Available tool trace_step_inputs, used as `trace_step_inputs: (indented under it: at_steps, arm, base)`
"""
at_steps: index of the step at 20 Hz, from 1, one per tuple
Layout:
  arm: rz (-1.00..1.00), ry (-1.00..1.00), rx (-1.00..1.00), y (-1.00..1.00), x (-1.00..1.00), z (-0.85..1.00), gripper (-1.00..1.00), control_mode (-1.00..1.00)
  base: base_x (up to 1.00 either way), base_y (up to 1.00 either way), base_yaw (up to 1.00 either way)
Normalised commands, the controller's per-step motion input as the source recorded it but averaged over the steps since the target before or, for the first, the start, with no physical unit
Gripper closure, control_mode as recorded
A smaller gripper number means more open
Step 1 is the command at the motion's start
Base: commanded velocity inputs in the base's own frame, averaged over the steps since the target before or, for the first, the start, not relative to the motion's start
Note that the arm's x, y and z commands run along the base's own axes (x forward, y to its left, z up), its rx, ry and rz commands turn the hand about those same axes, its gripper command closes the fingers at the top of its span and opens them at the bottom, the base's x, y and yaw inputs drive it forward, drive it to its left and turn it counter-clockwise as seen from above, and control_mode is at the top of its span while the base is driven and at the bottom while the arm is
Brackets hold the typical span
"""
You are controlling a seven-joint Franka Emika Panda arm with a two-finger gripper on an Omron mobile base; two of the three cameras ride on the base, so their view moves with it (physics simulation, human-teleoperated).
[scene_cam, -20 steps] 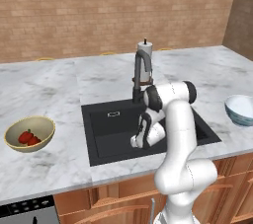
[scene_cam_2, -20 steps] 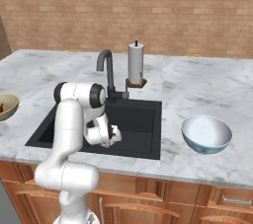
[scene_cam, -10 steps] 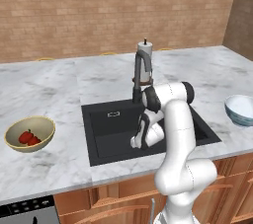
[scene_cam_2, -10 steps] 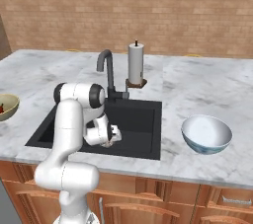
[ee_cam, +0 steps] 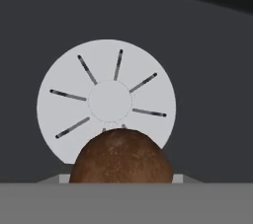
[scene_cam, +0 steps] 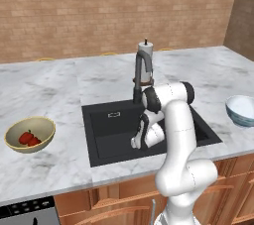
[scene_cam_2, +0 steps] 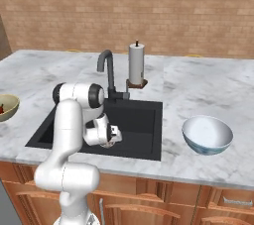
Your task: Pick the bell peppers from the cabinet and place them in one bowl. Pick the mushroom from the sink and place it in the other bowl.
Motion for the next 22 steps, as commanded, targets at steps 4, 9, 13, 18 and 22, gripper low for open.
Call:
trace_step_inputs:
  at_steps: [4,9,13,18,22]
  arm:
    - [-0.14,0.00,0.12,0.12,-0.07,0.27,1.00,-1.00]
    - [-0.13,-0.05,0.14,0.17,-0.01,0.47,1.00,-1.00]
    - [-0.10,-0.04,0.03,0.25,0.00,0.42,1.00,-1.00]
    - [-0.06,0.00,-0.10,0.41,0.00,0.30,1.00,-1.00]
    - [-0.07,0.06,-0.09,0.58,0.00,0.12,1.00,-1.00]
  base:
    - [0.00,0.00,0.00]
    - [0.00,0.00,0.00]
    - [0.00,0.00,0.00]
    - [0.00,0.00,0.00]
    - [0.00,0.00,0.00]
